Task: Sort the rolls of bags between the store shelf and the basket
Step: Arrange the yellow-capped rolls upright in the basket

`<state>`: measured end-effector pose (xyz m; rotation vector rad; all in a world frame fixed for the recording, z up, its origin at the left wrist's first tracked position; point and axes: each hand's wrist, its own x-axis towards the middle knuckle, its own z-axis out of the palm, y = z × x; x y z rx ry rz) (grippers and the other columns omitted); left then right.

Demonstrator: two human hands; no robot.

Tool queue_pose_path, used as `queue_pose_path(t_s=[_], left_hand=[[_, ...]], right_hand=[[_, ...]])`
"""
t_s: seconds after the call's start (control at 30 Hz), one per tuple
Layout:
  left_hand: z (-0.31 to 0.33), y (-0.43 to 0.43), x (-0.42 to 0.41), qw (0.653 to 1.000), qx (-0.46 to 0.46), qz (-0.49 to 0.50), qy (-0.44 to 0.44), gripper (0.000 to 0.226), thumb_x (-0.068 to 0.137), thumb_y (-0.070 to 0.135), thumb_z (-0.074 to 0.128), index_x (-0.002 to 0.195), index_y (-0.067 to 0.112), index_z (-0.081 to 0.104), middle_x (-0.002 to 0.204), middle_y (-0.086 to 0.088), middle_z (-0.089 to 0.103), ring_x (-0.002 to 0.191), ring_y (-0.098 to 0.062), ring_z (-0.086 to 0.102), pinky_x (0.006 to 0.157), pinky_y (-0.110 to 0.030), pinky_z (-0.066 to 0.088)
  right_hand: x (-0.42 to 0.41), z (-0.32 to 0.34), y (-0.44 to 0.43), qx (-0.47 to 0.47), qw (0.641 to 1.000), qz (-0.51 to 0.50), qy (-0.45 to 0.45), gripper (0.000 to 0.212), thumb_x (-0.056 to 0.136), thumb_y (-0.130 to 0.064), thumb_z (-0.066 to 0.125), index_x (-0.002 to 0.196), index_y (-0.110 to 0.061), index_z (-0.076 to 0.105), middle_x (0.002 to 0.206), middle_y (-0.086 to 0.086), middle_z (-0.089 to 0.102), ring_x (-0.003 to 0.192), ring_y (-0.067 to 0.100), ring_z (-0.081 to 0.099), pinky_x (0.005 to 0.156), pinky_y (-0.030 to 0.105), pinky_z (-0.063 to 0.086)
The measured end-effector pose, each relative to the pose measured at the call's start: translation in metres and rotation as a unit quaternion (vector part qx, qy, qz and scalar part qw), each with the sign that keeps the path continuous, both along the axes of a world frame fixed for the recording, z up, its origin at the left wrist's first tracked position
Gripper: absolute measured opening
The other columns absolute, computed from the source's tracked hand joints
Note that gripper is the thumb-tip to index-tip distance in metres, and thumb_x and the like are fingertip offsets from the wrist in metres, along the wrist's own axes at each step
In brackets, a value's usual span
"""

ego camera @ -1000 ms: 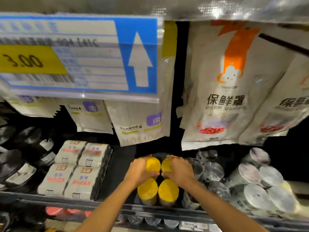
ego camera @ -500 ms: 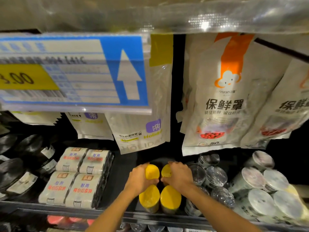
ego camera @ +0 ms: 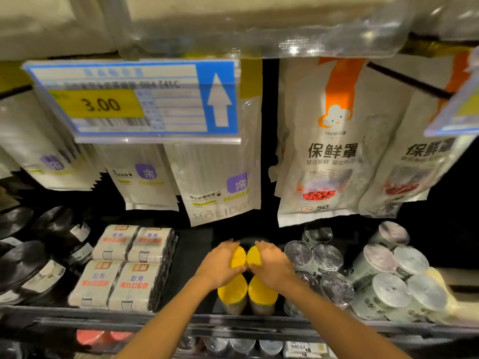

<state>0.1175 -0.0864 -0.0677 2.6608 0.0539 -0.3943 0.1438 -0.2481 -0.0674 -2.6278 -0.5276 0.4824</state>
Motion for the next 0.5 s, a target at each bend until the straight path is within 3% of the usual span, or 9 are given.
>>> queue_pose_path(t_s=[0.1,0.2,0.33,0.5], left_hand=[[0.006,-0.003,-0.008,0.999,0.015,-0.031,-0.03,0.069,0.087,0.043,0.06,0.146,0.02,0.032,0.152,-0.003,0.032,0.138,-0.018,0.032,0.11,-0.028,0.027],[0.016,-0.008,-0.018,0.997,0.034,-0.056,-0.046,0.068,0.087,0.048,0.058,0.145,0.022,0.034,0.15,-0.001,0.035,0.134,-0.019,0.038,0.105,-0.029,0.033],[0.029,-0.02,-0.034,0.99,0.044,-0.11,-0.076,0.063,0.087,0.042,0.06,0.142,0.022,0.038,0.146,-0.001,0.042,0.13,-0.02,0.042,0.101,-0.029,0.036],[0.04,-0.054,-0.068,0.972,0.076,-0.203,-0.097,0.063,0.089,0.04,0.056,0.144,0.019,0.034,0.148,-0.001,0.04,0.134,-0.02,0.038,0.102,-0.031,0.035]], right_hand=[[-0.012,0.006,-0.008,-0.006,1.0,-0.001,-0.027,0.058,0.095,-0.04,0.042,0.144,-0.011,0.03,0.149,0.007,0.034,0.139,0.019,0.028,0.111,0.025,0.015],[-0.028,0.014,-0.02,-0.014,0.999,-0.01,-0.035,0.069,0.082,-0.047,0.033,0.139,-0.01,0.039,0.145,0.009,0.04,0.135,0.024,0.034,0.11,0.03,0.022],[-0.056,0.021,-0.043,0.017,0.996,-0.054,-0.074,0.047,0.09,-0.036,0.053,0.13,-0.012,0.048,0.133,0.009,0.05,0.125,0.028,0.044,0.101,0.037,0.036],[-0.117,0.025,-0.076,0.001,0.988,-0.123,-0.093,0.046,0.091,-0.031,0.055,0.132,-0.012,0.046,0.132,0.008,0.051,0.126,0.026,0.044,0.101,0.034,0.035]])
